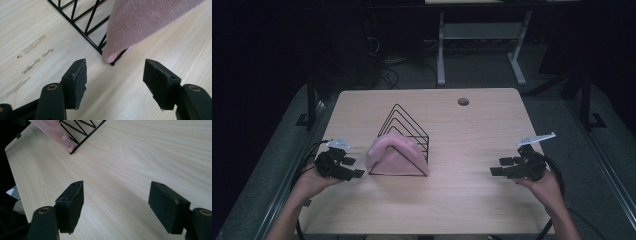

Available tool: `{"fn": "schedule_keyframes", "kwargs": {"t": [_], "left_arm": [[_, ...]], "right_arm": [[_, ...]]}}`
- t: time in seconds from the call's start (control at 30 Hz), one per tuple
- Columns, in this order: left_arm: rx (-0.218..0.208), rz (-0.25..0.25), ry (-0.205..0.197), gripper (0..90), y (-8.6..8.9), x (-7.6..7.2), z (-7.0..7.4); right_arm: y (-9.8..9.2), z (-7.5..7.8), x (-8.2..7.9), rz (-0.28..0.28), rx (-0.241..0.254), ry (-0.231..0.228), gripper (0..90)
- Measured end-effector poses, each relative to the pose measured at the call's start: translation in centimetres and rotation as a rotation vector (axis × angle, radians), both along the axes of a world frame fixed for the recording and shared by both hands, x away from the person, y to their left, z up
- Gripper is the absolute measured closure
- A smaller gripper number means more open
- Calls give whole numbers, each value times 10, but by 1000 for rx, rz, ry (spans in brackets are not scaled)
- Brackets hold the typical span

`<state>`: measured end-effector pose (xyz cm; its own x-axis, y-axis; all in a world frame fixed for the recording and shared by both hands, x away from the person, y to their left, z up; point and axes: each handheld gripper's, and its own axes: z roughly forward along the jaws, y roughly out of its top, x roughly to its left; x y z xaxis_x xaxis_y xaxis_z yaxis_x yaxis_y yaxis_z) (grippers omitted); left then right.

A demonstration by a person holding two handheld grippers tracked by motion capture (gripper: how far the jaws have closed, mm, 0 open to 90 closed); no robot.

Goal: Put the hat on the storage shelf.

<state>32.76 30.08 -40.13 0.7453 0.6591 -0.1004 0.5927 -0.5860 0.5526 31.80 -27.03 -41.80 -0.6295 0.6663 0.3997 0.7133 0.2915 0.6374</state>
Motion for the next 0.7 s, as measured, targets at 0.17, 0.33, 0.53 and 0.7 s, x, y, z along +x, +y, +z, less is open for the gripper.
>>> {"fn": "schedule_keyframes", "kwargs": {"t": [0.17, 0.33, 0.53, 0.7], "left_arm": [[0, 0, 2, 347, 0, -2, -2], [-8, 6, -2, 337, 1, -6, -4], [-25, 23, -14, 326, 4, -14, -8], [-35, 29, -22, 321, 3, -20, -10]], "right_arm": [[-7, -7, -8, -14, -11, 4, 277], [-12, -14, -17, -31, -24, 4, 273], [-14, -22, -32, -55, -36, -11, 266], [-10, -28, -48, -86, -35, -53, 254]]}}
